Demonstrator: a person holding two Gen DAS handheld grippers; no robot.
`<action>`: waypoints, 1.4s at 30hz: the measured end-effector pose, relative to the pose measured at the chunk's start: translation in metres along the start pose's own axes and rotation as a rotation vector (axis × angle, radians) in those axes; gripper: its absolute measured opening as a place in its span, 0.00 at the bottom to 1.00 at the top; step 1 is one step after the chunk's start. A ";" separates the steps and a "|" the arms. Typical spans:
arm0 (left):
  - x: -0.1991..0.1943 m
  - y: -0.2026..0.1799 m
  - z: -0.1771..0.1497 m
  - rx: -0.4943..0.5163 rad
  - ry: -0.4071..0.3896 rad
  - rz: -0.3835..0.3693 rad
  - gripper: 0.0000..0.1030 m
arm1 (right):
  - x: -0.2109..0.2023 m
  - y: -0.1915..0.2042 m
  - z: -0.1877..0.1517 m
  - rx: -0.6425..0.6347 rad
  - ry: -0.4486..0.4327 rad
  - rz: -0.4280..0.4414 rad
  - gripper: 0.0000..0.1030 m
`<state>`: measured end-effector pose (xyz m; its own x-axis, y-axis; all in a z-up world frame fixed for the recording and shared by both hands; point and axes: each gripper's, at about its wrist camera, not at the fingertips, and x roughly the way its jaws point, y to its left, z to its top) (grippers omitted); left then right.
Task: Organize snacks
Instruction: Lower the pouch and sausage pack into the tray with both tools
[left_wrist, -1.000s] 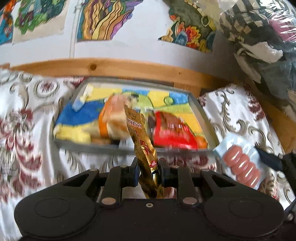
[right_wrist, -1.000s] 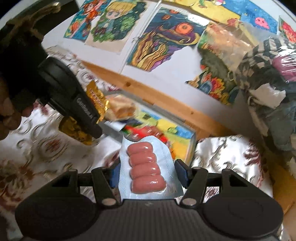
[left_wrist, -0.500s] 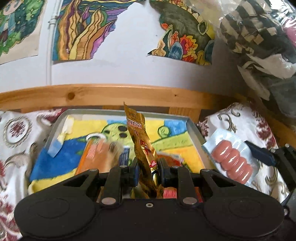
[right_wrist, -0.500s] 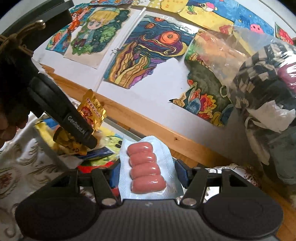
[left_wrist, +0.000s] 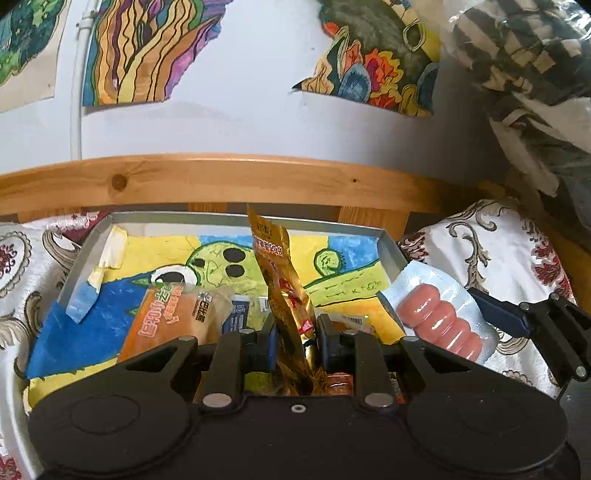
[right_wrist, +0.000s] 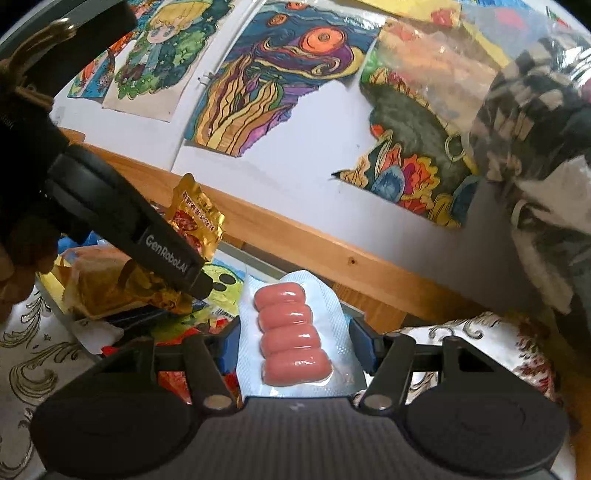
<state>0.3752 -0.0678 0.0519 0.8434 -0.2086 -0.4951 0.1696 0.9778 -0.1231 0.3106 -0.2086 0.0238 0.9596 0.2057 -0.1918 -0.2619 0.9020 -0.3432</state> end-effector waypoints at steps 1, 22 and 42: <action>0.002 0.000 0.000 0.000 0.002 0.001 0.22 | 0.002 0.000 -0.001 0.004 0.005 0.003 0.63; 0.016 0.001 -0.004 0.002 0.021 0.009 0.22 | 0.019 0.000 -0.008 0.068 0.057 0.023 0.63; 0.022 0.000 -0.005 -0.003 0.032 0.004 0.25 | 0.021 0.000 -0.008 0.091 0.064 0.026 0.63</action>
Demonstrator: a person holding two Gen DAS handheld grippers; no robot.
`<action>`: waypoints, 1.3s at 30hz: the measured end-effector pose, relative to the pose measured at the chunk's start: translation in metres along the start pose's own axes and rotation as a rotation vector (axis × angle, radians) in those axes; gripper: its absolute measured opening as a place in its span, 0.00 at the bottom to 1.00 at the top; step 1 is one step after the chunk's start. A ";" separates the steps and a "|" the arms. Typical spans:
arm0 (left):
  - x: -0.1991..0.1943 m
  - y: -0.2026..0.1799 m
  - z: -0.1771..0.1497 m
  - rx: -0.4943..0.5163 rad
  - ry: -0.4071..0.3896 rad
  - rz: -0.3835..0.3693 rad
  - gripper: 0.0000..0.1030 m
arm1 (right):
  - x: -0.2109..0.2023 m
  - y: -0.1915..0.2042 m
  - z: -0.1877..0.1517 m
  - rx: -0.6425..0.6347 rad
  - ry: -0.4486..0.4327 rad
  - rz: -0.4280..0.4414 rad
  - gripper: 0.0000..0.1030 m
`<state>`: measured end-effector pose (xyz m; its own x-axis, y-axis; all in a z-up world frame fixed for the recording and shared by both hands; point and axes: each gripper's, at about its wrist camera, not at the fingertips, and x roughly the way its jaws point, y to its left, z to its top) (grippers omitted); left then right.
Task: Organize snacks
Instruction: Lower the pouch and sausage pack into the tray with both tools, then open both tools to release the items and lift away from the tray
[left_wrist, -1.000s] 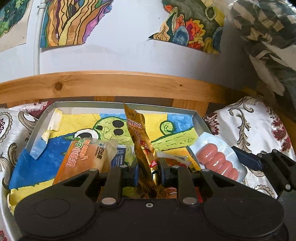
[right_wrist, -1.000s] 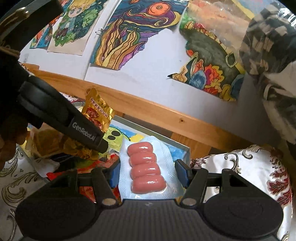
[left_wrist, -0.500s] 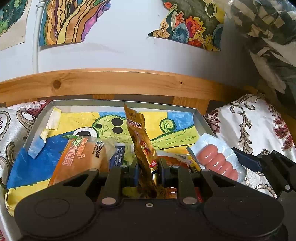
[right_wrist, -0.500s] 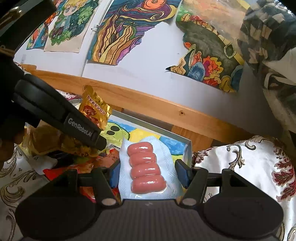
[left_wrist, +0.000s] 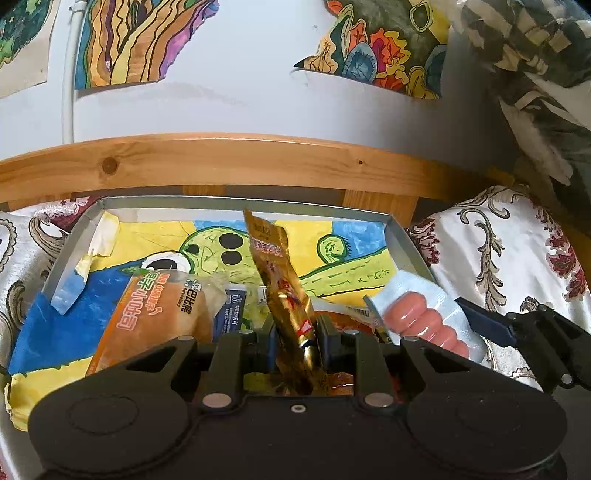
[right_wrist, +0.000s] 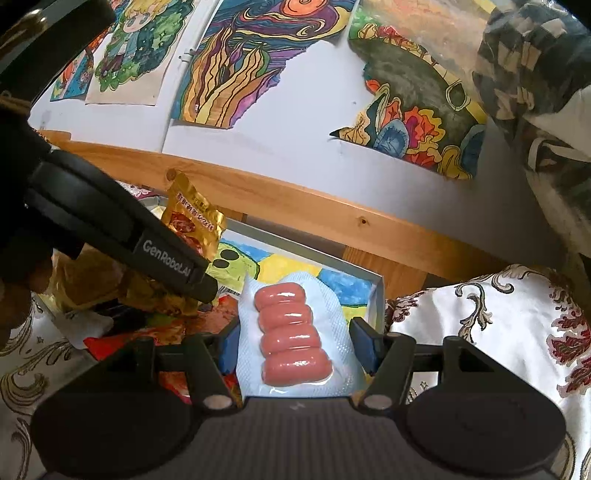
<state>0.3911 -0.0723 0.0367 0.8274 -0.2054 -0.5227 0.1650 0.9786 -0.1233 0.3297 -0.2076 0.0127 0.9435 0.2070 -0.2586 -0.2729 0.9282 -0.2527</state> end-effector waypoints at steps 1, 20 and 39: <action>0.000 0.001 0.000 -0.009 0.000 0.005 0.28 | 0.001 0.000 0.000 0.002 0.002 0.001 0.64; -0.042 -0.002 0.019 -0.059 -0.089 0.069 0.81 | -0.020 -0.024 0.018 0.102 -0.010 -0.047 0.91; -0.118 0.014 0.025 -0.092 -0.174 0.152 0.99 | -0.081 -0.031 0.065 0.136 -0.097 -0.112 1.00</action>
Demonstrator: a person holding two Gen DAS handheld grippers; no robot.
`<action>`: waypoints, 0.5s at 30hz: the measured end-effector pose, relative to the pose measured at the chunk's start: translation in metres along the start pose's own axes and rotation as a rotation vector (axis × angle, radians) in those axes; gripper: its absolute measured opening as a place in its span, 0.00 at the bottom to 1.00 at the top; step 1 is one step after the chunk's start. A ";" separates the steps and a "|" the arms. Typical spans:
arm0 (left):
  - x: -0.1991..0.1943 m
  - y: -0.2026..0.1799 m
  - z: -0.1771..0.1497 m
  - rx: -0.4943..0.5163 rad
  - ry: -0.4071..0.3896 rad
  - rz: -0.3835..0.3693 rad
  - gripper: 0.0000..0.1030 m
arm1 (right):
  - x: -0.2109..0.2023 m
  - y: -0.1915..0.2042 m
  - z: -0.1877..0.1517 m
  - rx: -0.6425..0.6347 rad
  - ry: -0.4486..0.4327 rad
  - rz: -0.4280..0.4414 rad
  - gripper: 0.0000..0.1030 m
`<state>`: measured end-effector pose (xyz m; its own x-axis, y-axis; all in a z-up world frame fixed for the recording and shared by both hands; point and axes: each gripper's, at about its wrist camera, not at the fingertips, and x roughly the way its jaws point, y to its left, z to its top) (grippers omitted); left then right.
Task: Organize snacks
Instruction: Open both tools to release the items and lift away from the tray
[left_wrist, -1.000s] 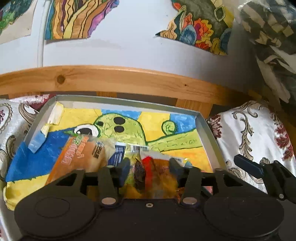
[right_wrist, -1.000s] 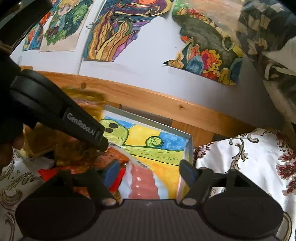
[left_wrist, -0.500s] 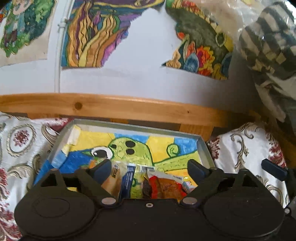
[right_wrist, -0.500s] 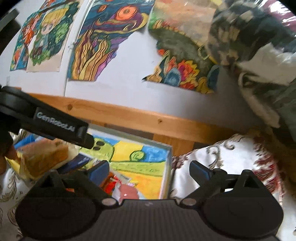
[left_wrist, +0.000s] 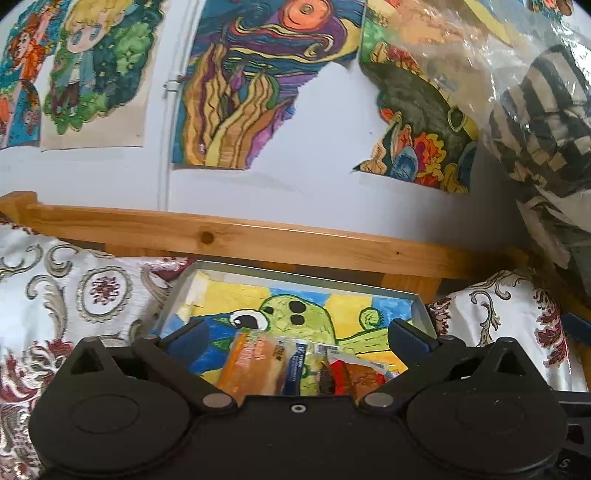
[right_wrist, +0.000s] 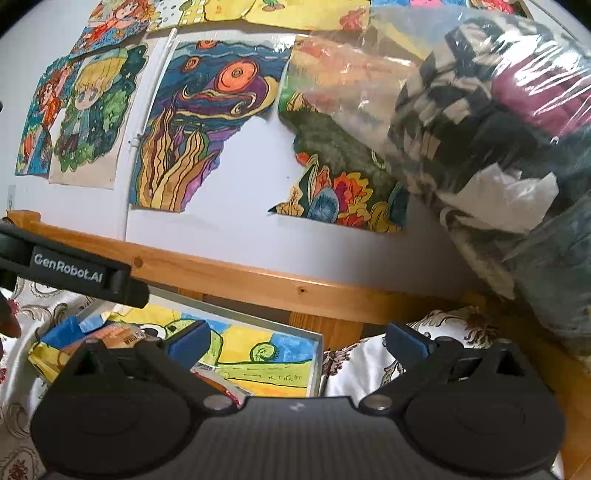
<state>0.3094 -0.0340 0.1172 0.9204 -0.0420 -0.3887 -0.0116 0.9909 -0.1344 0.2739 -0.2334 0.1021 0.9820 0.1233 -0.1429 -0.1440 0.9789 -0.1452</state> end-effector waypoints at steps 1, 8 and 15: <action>-0.003 0.002 0.000 -0.003 -0.002 0.003 0.99 | -0.003 0.001 0.002 0.003 -0.001 0.001 1.00; -0.025 0.013 0.003 -0.017 -0.021 0.018 0.99 | -0.023 0.011 0.012 0.008 -0.020 0.005 1.00; -0.045 0.022 0.002 -0.013 -0.034 0.032 0.99 | -0.041 0.018 0.022 0.013 -0.033 0.021 1.00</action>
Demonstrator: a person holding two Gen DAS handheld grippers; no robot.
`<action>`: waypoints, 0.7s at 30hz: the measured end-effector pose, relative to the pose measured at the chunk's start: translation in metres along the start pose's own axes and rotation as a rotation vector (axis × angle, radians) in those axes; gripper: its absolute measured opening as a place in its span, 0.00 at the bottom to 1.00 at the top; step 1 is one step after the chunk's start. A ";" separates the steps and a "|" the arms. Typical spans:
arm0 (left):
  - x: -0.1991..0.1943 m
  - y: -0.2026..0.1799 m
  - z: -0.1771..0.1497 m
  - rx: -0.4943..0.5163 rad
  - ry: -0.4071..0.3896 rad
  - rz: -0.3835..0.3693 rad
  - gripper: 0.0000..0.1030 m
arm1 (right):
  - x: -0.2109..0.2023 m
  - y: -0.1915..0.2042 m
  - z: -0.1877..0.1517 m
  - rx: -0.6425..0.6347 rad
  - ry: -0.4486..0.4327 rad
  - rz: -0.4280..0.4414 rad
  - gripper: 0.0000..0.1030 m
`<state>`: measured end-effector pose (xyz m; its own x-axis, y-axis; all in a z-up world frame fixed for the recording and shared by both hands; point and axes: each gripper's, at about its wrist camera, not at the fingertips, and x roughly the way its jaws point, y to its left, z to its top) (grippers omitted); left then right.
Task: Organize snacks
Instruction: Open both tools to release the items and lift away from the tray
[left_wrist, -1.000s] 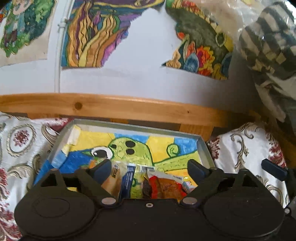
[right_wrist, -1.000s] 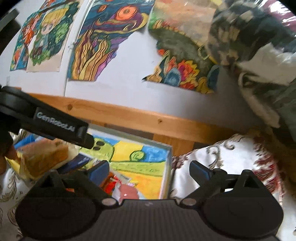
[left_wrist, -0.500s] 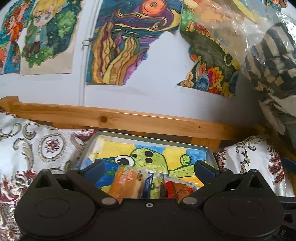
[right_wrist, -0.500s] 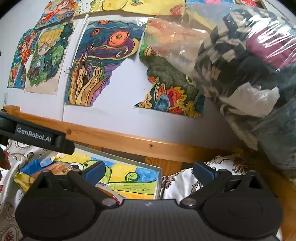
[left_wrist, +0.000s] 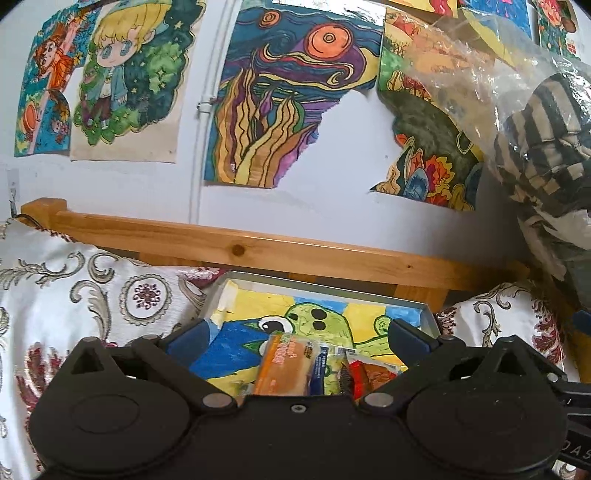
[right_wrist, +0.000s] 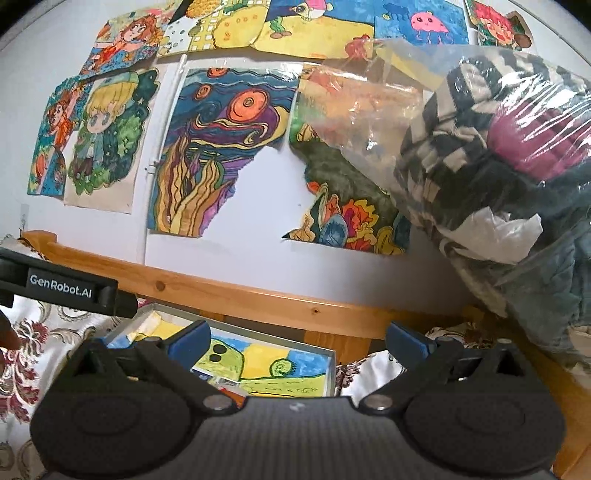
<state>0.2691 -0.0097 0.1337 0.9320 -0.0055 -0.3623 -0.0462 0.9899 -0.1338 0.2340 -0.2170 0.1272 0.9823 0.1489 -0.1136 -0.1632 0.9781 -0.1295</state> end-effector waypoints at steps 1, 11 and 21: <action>-0.002 0.002 0.000 -0.001 0.000 0.002 0.99 | -0.002 0.001 0.001 0.001 -0.002 0.001 1.00; -0.021 0.014 -0.014 0.003 0.008 0.020 0.99 | -0.022 0.010 0.003 0.002 -0.010 0.014 1.00; -0.041 0.026 -0.037 0.015 0.038 0.020 0.99 | -0.043 0.016 -0.005 0.037 -0.002 0.023 1.00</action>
<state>0.2161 0.0114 0.1115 0.9165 0.0090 -0.3999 -0.0589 0.9919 -0.1128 0.1885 -0.2090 0.1249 0.9785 0.1720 -0.1139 -0.1826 0.9791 -0.0901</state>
